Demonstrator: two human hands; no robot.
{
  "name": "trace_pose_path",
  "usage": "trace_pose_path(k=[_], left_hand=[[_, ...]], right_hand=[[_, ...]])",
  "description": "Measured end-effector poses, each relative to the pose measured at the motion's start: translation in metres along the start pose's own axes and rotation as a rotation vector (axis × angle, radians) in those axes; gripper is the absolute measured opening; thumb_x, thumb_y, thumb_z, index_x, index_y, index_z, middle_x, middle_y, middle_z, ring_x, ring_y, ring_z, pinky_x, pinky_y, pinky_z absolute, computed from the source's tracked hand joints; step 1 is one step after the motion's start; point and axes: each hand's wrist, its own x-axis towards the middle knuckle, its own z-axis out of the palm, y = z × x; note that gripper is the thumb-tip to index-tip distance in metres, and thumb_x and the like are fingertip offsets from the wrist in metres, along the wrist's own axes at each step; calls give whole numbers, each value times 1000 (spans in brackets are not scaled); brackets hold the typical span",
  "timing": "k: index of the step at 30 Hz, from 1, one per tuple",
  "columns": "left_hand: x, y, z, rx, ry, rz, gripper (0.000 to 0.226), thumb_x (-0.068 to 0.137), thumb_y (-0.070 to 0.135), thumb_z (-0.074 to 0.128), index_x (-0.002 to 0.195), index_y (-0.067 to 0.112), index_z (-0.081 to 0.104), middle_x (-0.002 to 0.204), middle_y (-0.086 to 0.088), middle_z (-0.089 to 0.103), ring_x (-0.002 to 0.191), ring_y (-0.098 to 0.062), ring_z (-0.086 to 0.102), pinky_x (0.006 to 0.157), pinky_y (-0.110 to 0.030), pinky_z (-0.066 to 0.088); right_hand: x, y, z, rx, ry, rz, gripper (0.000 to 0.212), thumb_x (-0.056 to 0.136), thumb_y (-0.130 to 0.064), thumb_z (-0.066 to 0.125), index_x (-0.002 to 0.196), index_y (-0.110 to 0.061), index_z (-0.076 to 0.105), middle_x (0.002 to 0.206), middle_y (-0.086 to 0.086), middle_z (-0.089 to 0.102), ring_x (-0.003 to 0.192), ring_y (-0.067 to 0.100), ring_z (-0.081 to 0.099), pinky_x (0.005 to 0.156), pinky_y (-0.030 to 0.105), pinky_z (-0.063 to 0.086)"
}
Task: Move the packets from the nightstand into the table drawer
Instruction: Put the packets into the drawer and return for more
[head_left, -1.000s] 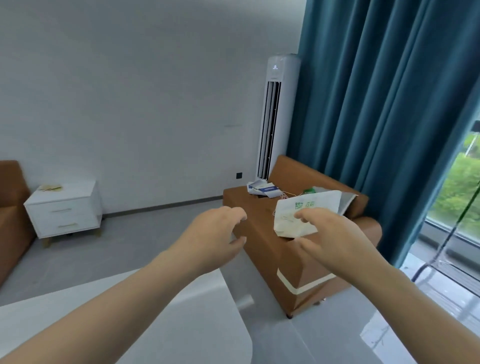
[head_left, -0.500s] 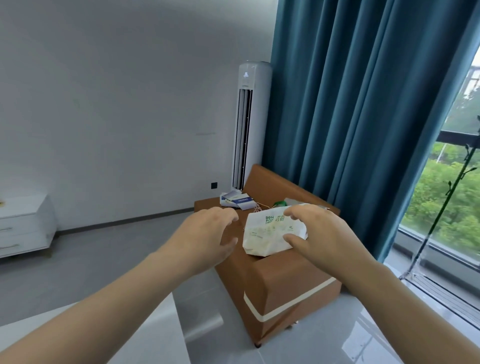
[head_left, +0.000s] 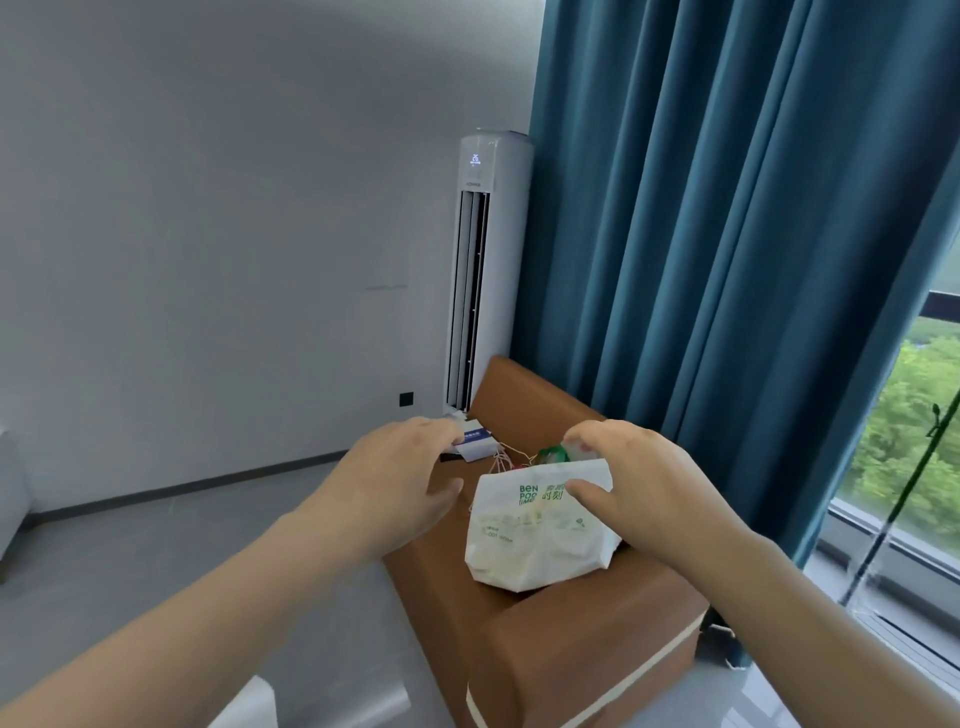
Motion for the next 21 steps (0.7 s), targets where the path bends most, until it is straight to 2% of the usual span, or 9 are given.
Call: trace_pose_path(k=[5,11,15,21], left_hand=[[78,-9,37,-1,-5,-33,33,91,32,54,123,28,50,119,8,58,106,-11,55,91,-30,45],[155,-32,71,26,-24,-176,32,92,33,52,122,24,51,122,6,57,111,-14,55,93,-33,44],[186,-69,79,60,3,-284,33,92,34,53,123,23,50,122,6,57,112,-14,54,94,-30,42],[214,-163,89,96,38,-424,40,92,36,53,129,23,46,126,7,56,116,-11,52,94,-23,40]], right_hand=[[76,50,27,12,-9,-36,40,91,-37,56,130,-30,48,127,-12,56,111,9,54,91,23,46],[180,90,65,58,-45,-141,35,90,-38,58,123,-30,53,120,-11,61,102,9,58,84,26,53],[249,88,97,90,-73,-250,32,90,-37,55,121,-30,53,113,-10,62,96,10,58,76,21,50],[347,44,151,136,-135,-406,43,93,-39,51,134,-29,45,131,-10,53,117,11,52,98,29,44]])
